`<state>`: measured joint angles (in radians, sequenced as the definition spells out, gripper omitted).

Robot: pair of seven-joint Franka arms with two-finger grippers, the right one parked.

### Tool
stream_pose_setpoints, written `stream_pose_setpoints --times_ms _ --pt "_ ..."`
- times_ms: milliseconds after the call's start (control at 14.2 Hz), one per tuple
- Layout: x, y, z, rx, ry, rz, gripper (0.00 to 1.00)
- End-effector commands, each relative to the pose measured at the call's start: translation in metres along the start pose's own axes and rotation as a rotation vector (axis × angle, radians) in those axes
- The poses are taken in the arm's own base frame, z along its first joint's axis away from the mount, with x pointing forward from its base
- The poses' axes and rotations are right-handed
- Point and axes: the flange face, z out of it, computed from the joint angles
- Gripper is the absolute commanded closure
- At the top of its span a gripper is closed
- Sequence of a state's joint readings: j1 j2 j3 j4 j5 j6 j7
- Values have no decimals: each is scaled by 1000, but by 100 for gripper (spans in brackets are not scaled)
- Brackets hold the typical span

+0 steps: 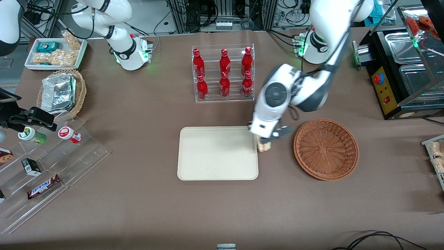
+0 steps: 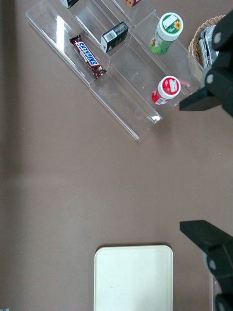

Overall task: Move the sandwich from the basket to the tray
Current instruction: 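Lift the sandwich with the left gripper and carry it over the tray, then lower the sandwich onto the cream tray and open the left gripper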

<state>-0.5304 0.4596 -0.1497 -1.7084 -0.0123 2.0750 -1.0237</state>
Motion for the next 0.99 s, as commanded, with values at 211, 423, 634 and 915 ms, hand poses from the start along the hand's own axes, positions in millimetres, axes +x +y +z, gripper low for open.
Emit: stream_pose_setpoints --times_ms 211,423,634,915 --pt "4 83 53 5 38 51 57" --pt "-14 108 64 -9 42 99 55" --pt "-14 109 70 -1 43 104 51" --pt "-14 107 73 14 57 113 48"
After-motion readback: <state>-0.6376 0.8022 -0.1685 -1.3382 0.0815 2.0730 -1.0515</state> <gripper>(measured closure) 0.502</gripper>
